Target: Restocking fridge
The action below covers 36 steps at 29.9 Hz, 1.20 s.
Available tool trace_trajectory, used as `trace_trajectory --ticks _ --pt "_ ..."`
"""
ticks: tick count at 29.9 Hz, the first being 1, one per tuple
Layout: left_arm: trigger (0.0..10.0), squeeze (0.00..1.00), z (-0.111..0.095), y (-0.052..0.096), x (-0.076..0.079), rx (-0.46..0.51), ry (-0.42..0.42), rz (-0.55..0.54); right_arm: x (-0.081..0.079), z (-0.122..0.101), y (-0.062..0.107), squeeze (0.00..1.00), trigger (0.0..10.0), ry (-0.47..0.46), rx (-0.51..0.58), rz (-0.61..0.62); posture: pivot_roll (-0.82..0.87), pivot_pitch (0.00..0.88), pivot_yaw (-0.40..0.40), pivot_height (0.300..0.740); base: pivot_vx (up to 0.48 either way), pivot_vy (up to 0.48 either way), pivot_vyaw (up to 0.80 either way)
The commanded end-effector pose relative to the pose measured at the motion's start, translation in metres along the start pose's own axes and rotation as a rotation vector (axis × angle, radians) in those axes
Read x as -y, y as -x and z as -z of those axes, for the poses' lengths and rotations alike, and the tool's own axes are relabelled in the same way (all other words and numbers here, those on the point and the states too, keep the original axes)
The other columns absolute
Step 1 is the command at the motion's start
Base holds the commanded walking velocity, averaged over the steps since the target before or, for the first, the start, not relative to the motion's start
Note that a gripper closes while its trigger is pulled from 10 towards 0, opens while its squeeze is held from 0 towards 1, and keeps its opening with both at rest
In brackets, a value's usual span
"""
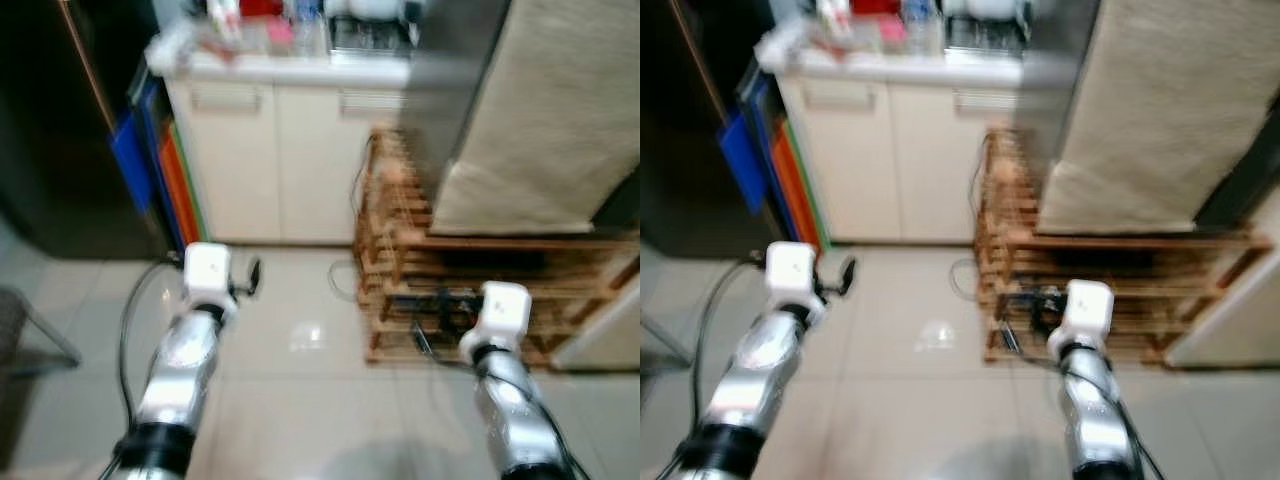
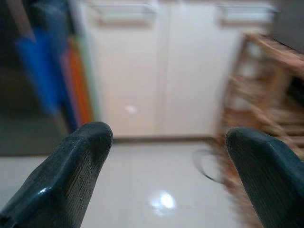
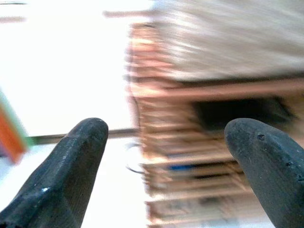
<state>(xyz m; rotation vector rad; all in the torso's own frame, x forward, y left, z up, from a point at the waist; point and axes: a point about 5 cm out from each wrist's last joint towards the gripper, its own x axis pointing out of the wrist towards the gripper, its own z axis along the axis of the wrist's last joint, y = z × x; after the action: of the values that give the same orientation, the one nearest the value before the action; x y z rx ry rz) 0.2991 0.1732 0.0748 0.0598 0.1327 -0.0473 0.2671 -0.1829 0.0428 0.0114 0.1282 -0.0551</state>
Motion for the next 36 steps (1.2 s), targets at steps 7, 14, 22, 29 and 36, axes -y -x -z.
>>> trace_trajectory --ticks 7,14,22,29,36 --pt "10.0 0.00 -0.035 0.018 -0.016 0.209 0.018 0.006 -0.003 -0.050 -0.001 0.00 10.0 0.041 0.252 0.023 0.02 0.000 -0.011 0.740 0.000 0.000 0.00" --pt "10.0 0.00 -0.044 0.020 -0.001 0.218 -0.039 0.133 0.000 -0.044 -0.001 0.00 10.0 0.038 0.229 0.043 0.04 0.000 -0.019 0.740 0.121 0.000 0.00" --pt "10.0 0.00 -0.043 0.022 0.011 0.217 -0.070 0.232 -0.003 -0.031 -0.005 0.00 10.0 0.044 0.146 0.068 0.04 0.000 -0.014 0.740 0.442 0.000 -0.10" --pt "10.0 0.00 -0.041 0.018 0.013 0.211 -0.067 0.219 -0.004 -0.035 -0.009 0.00 10.0 0.057 0.169 0.055 0.04 0.000 -0.020 0.740 0.449 0.000 -0.75" --pt "10.0 0.00 -0.045 0.015 0.016 0.231 -0.070 0.215 -0.008 -0.039 -0.015 0.00 10.0 0.067 0.179 0.032 0.04 0.000 -0.022 0.740 0.448 0.000 0.00"
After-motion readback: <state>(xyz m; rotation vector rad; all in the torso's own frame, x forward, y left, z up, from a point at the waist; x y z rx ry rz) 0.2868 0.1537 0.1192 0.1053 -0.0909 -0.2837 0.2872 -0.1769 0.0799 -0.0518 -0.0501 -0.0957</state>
